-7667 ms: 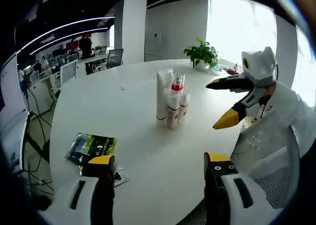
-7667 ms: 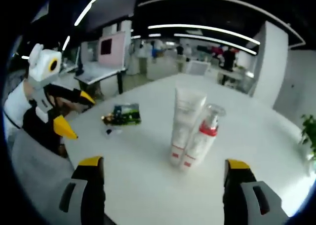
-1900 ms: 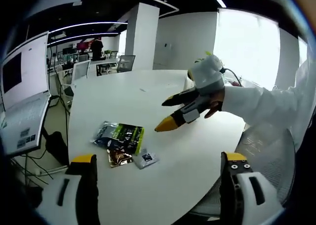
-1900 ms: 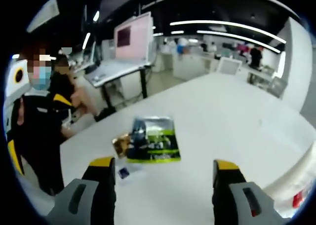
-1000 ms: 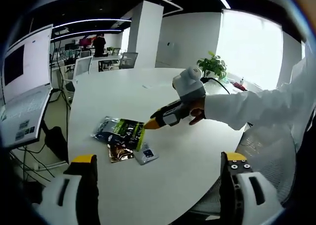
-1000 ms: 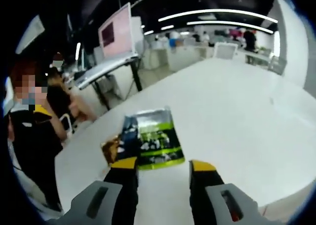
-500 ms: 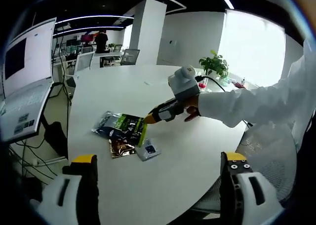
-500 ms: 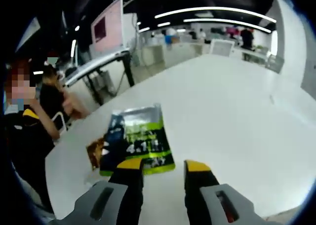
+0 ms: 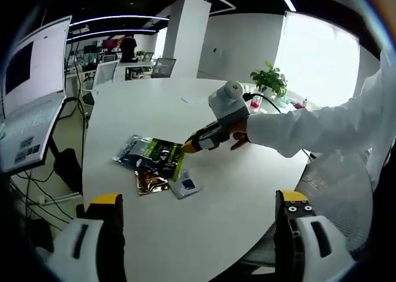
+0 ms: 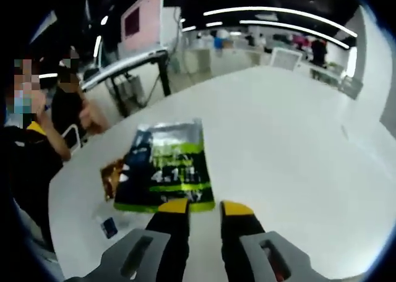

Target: Arrange the skincare products in the storage area until every visible bottle or jar stands upright without overlapping.

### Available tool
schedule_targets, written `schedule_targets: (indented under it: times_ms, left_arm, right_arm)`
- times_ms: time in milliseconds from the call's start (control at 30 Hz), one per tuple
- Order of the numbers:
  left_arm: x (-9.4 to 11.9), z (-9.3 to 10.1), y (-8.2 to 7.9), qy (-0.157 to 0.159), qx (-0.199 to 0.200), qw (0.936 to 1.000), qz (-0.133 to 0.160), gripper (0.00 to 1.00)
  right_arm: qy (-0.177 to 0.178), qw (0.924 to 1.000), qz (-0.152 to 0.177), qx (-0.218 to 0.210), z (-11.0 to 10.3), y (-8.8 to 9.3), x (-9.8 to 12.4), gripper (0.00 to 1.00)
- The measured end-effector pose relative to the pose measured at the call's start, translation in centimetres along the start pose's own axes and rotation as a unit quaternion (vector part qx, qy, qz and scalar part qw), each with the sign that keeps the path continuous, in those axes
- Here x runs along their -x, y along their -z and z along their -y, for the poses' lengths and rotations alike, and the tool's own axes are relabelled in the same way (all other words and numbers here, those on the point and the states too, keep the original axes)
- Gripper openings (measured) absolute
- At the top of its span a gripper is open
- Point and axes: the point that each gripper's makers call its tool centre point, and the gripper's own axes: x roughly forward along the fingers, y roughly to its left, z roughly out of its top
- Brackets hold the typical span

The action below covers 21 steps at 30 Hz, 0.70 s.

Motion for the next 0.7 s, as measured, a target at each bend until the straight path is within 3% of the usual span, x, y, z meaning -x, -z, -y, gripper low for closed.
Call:
schedule_targets:
  times_ms: [333,467,700]
  left_arm:
    - [-0.2,-0.2,0.3,0.001,0.011,0.9999,0.0,0.96]
    - [-0.9,-0.4,0.8,0.004,0.014,0.9999,-0.008,0.96]
    - [-2.1,-1.4,0.7,0.002,0.013,0.9998,-0.017,0.94]
  right_arm:
    - [-0.003,0.9999,0.0,0.01,0.0,-0.2,-0.2,0.05]
    - [0.0,0.9999,-0.001,0.017,0.2,-0.1,-0.2,0.0]
    - [0.001,0.9994,0.002,0.034,0.2,-0.2,-0.4,0.0]
